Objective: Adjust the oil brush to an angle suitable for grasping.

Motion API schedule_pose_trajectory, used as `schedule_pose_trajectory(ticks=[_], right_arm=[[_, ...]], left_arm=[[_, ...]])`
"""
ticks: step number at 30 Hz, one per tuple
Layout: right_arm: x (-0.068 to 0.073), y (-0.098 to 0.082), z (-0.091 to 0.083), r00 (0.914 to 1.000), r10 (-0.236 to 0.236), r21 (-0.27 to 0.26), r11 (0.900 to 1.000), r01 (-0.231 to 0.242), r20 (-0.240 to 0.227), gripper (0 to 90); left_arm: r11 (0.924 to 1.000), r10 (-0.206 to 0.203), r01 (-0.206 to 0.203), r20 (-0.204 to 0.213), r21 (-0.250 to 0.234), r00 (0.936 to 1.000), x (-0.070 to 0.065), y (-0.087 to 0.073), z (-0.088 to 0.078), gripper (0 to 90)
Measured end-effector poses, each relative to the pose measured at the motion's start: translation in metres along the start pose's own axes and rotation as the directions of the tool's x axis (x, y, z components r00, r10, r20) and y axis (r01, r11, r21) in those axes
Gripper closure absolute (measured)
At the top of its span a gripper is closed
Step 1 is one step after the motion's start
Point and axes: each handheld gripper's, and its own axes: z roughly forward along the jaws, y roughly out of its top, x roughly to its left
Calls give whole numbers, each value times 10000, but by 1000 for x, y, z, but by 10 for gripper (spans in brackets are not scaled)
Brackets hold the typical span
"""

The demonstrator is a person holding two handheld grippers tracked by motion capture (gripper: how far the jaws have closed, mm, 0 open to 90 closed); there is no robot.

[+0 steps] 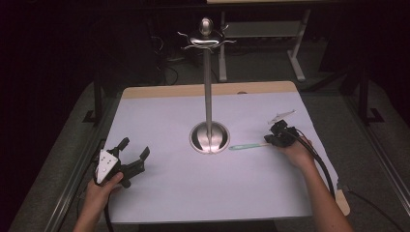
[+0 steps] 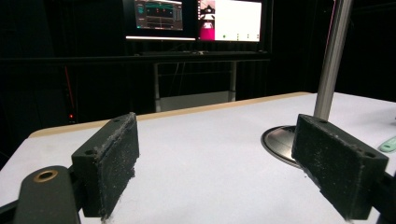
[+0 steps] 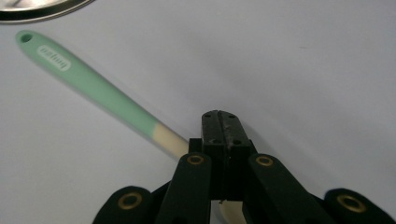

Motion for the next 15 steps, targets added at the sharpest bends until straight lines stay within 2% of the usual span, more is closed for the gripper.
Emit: schedule_pose_trajectory(ticks=[10, 15], right_arm=[[15, -17, -13, 9986, -1, 34, 10000, 2, -524, 900], [23, -23, -18, 9973, -194, 42, 9998, 197, -708, 900]], left_arm=[[10000, -6, 6, -3, 8, 10000, 0, 0, 0, 146], [10000, -41, 40, -25, -25, 10000, 0, 0, 0, 146]])
